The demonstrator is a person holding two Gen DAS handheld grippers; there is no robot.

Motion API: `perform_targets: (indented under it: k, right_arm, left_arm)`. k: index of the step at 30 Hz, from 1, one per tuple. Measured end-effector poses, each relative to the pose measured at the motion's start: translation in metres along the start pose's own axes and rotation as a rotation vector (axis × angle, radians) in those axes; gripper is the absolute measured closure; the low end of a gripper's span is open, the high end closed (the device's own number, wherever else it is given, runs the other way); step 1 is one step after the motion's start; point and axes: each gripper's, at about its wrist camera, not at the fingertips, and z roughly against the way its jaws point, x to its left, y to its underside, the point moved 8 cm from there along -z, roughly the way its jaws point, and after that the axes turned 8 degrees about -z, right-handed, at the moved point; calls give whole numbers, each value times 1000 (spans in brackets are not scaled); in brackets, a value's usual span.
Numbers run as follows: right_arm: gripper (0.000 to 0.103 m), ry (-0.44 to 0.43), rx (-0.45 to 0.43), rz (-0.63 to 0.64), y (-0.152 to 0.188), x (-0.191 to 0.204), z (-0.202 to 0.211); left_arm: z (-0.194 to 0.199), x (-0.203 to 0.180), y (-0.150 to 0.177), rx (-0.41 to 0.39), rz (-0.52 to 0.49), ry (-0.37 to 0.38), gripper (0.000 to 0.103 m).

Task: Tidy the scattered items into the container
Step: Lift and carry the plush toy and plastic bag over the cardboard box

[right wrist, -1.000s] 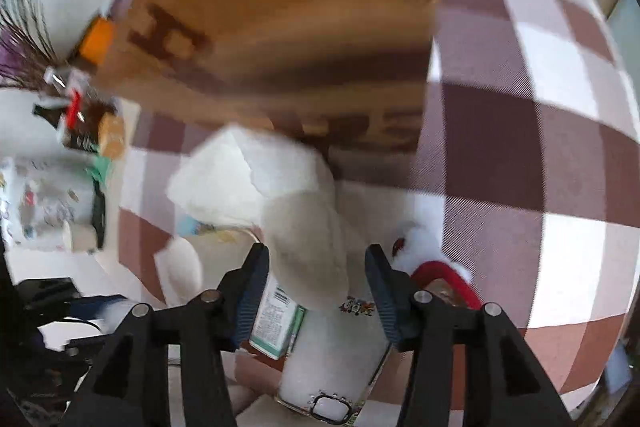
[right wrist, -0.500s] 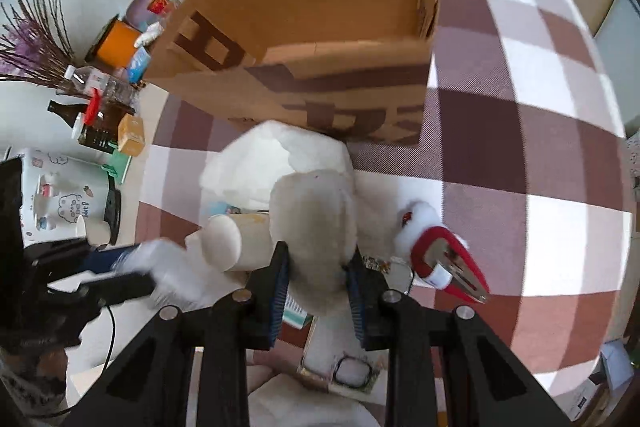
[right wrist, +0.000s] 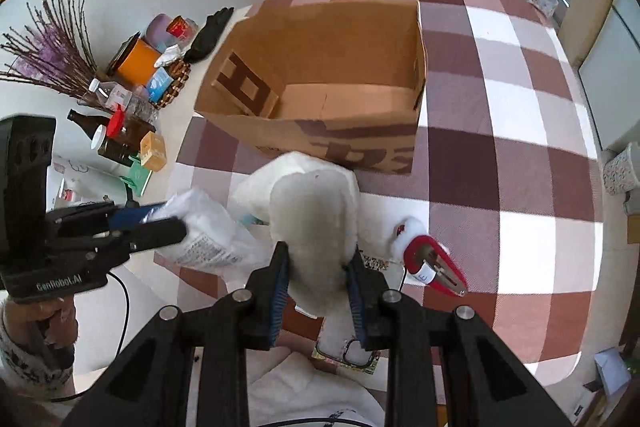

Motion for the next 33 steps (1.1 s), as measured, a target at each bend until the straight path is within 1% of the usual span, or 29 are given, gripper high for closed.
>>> perform_targets:
  k: [9,22,33]
  right_arm:
    - [76,-7,-23,8,-11,14,11]
    - [76,-10,-89,27,-43,26,30]
    - [76,-16,-122,41,-72,32,35]
  left_arm:
    - [17,1,-24,-34,-56,-37,69]
    - [33,-7,-61,-81,-119,-30,69]
    - [52,-2,-94,-130,-140,-51,69]
